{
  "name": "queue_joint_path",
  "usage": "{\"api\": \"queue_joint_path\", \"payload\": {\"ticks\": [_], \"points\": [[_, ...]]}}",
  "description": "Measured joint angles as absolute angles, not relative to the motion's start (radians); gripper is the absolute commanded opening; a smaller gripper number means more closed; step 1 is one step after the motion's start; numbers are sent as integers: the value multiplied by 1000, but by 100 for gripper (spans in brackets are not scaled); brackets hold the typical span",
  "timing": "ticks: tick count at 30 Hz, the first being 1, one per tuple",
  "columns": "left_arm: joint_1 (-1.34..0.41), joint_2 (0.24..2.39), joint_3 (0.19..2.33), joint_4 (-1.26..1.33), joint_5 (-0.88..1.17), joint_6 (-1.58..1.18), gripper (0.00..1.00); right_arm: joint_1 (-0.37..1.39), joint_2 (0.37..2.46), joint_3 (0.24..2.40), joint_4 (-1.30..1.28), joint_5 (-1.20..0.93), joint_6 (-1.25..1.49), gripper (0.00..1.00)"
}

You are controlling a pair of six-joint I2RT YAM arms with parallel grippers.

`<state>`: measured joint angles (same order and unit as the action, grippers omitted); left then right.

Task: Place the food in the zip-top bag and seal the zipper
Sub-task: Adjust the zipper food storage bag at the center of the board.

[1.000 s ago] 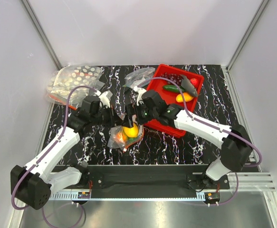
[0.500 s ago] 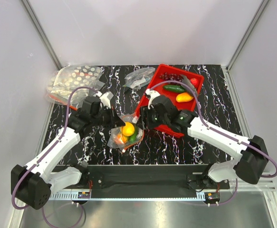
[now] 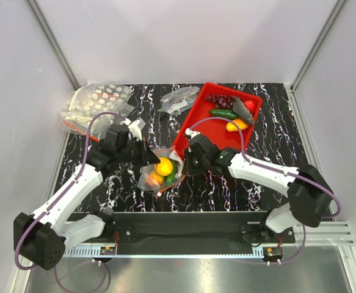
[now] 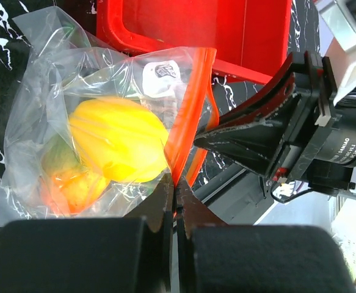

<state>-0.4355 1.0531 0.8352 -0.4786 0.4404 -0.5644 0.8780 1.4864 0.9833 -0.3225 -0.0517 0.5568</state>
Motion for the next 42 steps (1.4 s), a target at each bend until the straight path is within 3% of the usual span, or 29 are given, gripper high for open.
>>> {"api": "queue_joint_path", "payload": {"ticks": [1, 13, 20, 27, 38, 42], "points": [[-435, 1052, 836, -481, 440, -562, 0, 878, 1488, 986, -324, -55, 556, 0], [-435, 992, 921, -621, 249, -517, 0, 928, 1475, 1278, -379, -184, 484, 0], [-435, 992, 854, -607, 291, -551, 0, 945, 1449, 1270, -444, -105, 463, 0], [-437, 949, 1014, -725, 203, -495, 0, 921, 1423, 1188, -492, -5, 472, 0], [-430, 920, 1150, -860, 24, -391, 0, 922, 1595, 1325, -419, -176, 478, 0], [-430, 911, 1047, -776, 72, -409, 0, 908, 1613, 1333, -416, -178, 478, 11]]}}
